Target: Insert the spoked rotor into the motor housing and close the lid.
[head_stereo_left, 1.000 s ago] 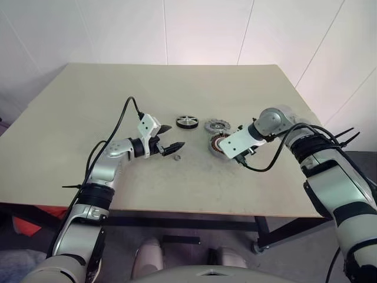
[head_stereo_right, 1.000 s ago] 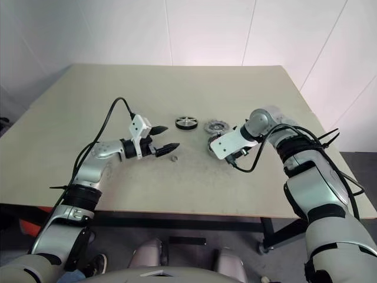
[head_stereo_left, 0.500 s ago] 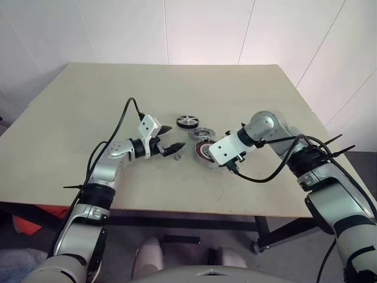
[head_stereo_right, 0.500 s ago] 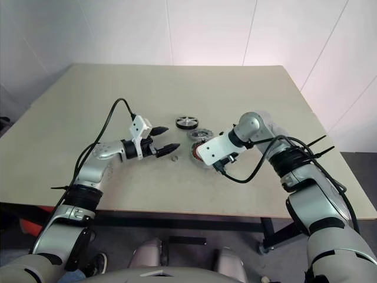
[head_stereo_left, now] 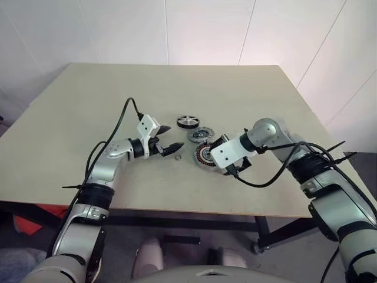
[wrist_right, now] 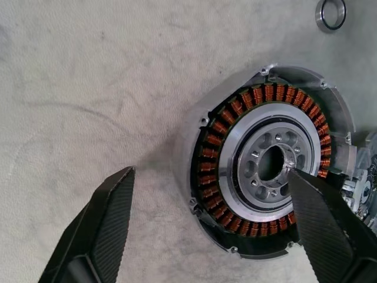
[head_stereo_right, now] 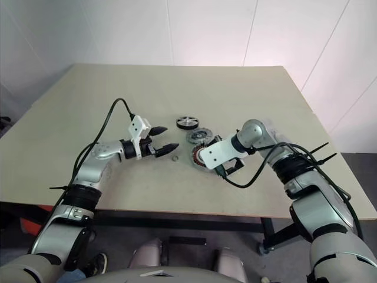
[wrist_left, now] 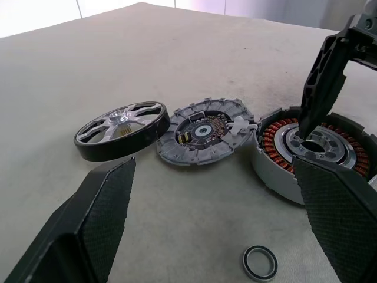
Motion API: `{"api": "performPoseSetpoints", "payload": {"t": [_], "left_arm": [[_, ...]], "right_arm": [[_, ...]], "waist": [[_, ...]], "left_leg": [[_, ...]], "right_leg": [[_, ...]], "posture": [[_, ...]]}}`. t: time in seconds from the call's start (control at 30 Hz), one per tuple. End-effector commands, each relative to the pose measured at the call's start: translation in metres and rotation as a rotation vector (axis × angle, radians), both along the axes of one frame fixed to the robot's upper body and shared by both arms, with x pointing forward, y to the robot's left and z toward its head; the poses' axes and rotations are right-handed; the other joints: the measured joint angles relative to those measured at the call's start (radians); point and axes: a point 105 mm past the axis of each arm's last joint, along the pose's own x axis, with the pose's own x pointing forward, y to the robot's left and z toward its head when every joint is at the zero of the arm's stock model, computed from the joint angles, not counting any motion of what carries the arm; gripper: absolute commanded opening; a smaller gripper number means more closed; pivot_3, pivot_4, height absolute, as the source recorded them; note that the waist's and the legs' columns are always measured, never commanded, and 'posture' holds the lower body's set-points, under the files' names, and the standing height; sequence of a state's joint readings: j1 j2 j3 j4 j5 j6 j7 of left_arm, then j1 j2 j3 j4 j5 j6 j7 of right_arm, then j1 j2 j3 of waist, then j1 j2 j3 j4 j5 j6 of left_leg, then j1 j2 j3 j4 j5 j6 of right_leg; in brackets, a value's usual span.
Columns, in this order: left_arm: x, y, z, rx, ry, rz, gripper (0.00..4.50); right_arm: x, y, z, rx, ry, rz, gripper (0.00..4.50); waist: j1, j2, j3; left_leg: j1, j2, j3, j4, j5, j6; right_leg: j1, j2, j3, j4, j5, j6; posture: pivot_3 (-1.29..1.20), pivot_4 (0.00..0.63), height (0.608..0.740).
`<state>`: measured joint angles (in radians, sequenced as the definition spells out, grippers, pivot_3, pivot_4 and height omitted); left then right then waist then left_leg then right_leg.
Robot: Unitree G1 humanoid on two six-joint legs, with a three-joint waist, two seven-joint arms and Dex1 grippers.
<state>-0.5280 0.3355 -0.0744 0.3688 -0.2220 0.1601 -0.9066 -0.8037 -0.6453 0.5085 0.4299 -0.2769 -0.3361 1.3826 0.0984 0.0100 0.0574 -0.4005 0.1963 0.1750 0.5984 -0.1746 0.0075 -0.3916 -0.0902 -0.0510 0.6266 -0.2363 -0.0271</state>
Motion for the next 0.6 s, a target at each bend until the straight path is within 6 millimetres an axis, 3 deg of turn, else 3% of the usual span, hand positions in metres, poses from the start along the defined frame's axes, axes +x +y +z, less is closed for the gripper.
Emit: {"api": "performPoseSetpoints", "payload": {"t": [0.03, 0.2, 0.4, 0.5, 0.6], "left_arm": [[0.006, 0.012, 0.02, -0.051, -0.035, 0.021, 4.5], [0.003, 0.025, 0.011, -0.014, 0.014, 0.012, 4.5], [-0.029, 0.01, -0.009, 0.047, 0.068, -0.136, 4.5], [-0.026, 0.012, -0.015, 0.059, 0.052, -0.101, 4.5], [-0.018, 0.014, -0.021, 0.062, 0.018, -0.035, 4.5]], "right_arm": [[-0.002, 0.004, 0.041, 0.124, -0.077, 0.003, 4.48], [-0.01, -0.003, 0.065, 0.244, -0.12, -0.08, 4.48], [0.03, -0.021, 0.119, 0.766, -0.162, -0.539, 4.48], [0.046, -0.043, 0.121, 0.954, -0.188, -0.773, 4.48], [0.052, -0.072, 0.109, 1.077, -0.201, -1.001, 4.48]], "waist": [[0.001, 0.0, 0.0], [0.004, 0.0, 0.0], [0.001, 0.0, 0.0], [0.004, 0.0, 0.0], [0.007, 0.0, 0.0]], "left_leg": [[0.0, 0.0, 0.0, 0.0, 0.0, 0.0], [0.001, 0.0, 0.0, 0.0, 0.0, 0.0], [0.006, 0.0, 0.0, -0.001, 0.0, -0.001], [0.008, 0.001, 0.0, -0.002, 0.001, -0.003], [0.009, 0.0, 0.0, -0.003, 0.002, -0.004]], "right_leg": [[0.0, 0.0, 0.0, 0.0, 0.0, 0.0], [0.001, 0.0, 0.0, 0.0, 0.0, 0.0], [0.004, 0.0, 0.001, 0.0, 0.0, 0.0], [0.005, 0.0, 0.001, 0.0, 0.0, 0.0], [0.006, 0.0, 0.0, 0.0, 0.0, 0.0]], "posture": [[0.0, 0.0, 0.74], [0.0, 0.0, 0.74], [0.0, 0.0, 0.74], [0.0, 0.0, 0.74], [0.0, 0.0, 0.74]]}}
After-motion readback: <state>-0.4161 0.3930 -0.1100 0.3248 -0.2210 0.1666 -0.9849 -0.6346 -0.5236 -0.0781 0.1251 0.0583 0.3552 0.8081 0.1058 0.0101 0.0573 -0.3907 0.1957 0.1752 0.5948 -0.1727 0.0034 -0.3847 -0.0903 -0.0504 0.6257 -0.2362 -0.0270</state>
